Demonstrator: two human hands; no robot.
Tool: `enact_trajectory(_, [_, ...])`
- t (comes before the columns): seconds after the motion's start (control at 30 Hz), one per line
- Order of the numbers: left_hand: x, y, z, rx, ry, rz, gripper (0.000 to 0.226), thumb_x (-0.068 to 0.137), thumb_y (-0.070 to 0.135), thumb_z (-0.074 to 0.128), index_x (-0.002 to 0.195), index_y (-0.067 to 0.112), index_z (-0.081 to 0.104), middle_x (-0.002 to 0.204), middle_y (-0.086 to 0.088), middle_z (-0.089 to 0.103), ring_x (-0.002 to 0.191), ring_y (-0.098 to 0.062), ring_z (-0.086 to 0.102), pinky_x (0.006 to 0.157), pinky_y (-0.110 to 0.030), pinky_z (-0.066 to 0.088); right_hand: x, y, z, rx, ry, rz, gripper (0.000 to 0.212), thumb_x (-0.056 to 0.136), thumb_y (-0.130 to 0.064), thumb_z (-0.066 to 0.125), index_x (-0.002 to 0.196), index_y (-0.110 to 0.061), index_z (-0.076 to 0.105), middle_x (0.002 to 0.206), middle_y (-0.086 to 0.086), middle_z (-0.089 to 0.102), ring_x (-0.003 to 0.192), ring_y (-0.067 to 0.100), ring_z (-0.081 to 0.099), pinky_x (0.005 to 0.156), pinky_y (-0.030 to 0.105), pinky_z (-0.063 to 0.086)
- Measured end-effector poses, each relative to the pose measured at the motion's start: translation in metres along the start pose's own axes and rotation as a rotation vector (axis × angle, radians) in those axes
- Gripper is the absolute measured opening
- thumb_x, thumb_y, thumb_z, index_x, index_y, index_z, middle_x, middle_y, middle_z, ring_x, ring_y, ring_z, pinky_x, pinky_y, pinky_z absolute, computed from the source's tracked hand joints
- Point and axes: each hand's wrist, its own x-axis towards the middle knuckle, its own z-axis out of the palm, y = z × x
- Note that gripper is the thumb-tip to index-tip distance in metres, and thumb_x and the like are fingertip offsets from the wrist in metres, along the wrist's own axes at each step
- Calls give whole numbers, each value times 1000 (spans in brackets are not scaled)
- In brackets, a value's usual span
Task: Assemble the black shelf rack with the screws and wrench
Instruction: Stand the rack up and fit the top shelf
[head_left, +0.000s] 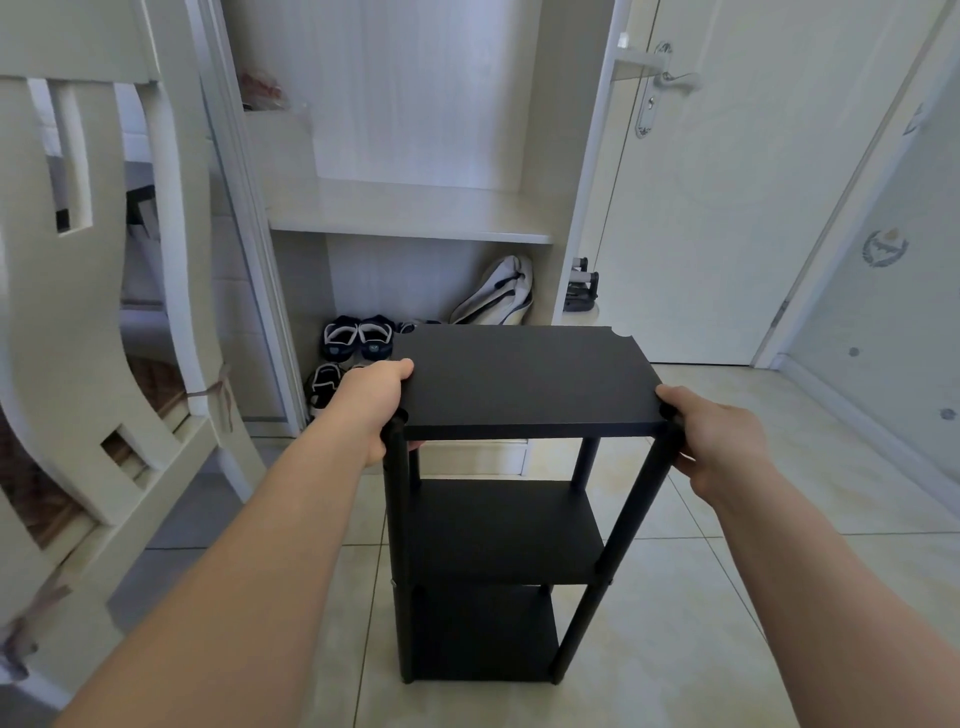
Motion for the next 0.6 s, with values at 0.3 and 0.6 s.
enact_trajectory(0.3, [-2, 0, -2, -58, -31, -11, 26, 96, 38, 59, 111, 18, 60, 104, -10, 70, 94, -30, 69, 83, -52, 59, 1, -3, 2, -36, -14, 18, 29, 87, -33, 76, 90, -9, 59, 89, 9, 57, 83, 26, 53, 96, 48, 54])
enact_trajectory(0.6, [-3, 2, -5, -33, -64, -32, 26, 94, 38, 59, 111, 19, 59, 105, -11, 69, 95, -30, 69, 77, -50, 60, 0, -5, 5, -16, -38, 30, 22, 87, -34, 72, 87, -16, 61, 89, 4, 61, 84, 24, 58, 74, 37, 49])
